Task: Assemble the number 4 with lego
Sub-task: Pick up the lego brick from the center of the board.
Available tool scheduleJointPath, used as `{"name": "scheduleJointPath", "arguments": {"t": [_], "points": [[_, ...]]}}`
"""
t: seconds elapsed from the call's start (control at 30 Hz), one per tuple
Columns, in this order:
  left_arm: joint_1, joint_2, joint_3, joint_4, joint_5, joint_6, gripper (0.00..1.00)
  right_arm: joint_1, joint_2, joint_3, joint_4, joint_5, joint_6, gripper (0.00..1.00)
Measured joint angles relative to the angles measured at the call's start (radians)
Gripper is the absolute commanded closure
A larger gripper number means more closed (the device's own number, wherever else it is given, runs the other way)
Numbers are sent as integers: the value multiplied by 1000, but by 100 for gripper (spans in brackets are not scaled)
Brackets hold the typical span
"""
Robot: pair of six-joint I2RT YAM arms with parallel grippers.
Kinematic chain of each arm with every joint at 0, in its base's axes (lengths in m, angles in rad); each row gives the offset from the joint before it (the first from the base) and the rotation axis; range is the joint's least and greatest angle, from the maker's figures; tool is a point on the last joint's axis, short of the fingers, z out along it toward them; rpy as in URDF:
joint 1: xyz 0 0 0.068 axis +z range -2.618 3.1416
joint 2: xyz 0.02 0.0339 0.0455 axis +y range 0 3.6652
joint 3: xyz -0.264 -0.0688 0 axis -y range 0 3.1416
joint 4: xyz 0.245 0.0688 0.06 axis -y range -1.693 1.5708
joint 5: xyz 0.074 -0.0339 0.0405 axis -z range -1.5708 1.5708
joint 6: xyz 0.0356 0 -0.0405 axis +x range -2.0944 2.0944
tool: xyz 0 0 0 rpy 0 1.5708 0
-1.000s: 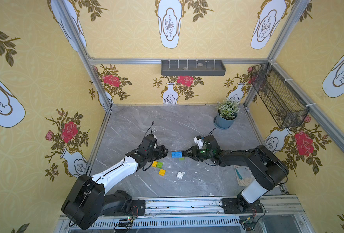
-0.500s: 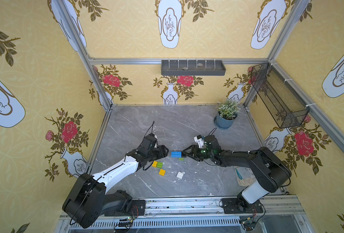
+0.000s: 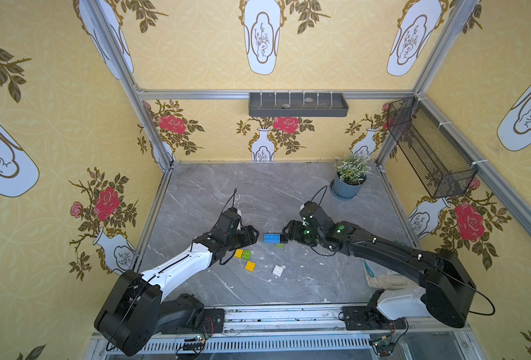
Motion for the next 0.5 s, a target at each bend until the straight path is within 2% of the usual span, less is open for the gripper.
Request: {"name": "scheduleJointPath", "arguments": {"t": [0.07,0.17,0.5], "points": [[9,-5,-1,1,-12,-8,36,77,60,50,-131,61,71,38],[19,-8,-1,3,-10,-23,36,140,147,106,-232,92,146,40],[59,-8,-35,31,22,-22,36,218,359,230,-269,60,203,43]]}}
